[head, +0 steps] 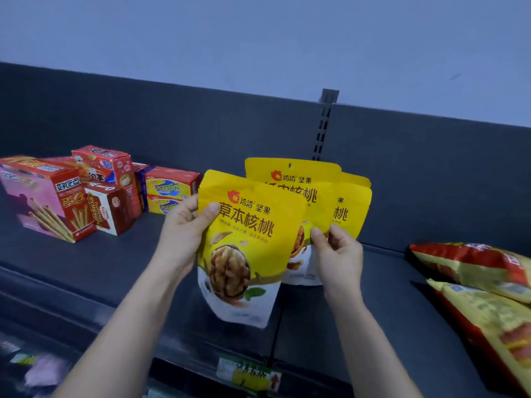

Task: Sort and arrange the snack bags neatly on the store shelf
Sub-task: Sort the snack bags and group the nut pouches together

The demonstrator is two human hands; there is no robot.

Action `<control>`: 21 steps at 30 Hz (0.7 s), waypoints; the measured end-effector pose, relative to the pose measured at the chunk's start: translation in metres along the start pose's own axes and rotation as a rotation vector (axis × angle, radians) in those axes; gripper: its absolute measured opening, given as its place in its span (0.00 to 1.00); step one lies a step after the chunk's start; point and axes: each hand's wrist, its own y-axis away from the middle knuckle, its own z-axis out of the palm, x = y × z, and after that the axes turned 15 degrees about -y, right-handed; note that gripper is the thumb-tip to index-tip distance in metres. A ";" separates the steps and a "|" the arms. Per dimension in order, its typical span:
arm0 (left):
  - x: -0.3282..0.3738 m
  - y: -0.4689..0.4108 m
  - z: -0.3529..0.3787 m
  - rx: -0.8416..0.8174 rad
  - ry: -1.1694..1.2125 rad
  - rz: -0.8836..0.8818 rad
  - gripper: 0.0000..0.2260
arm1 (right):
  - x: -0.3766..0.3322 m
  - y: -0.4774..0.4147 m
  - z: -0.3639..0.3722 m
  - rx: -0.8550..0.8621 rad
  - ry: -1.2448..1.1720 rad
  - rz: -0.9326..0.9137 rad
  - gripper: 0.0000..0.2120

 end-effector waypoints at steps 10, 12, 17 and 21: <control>-0.024 0.015 0.067 -0.029 -0.022 -0.046 0.07 | 0.004 0.005 -0.056 0.035 -0.003 0.111 0.04; -0.025 0.016 0.073 -0.056 -0.026 -0.050 0.07 | 0.005 0.006 -0.066 0.033 0.050 0.122 0.05; -0.031 0.020 0.075 -0.144 -0.074 -0.110 0.12 | -0.002 0.006 -0.079 -0.017 0.170 0.147 0.11; -0.032 0.024 0.077 -0.141 -0.070 -0.137 0.14 | -0.002 0.004 -0.073 -0.046 0.174 0.138 0.08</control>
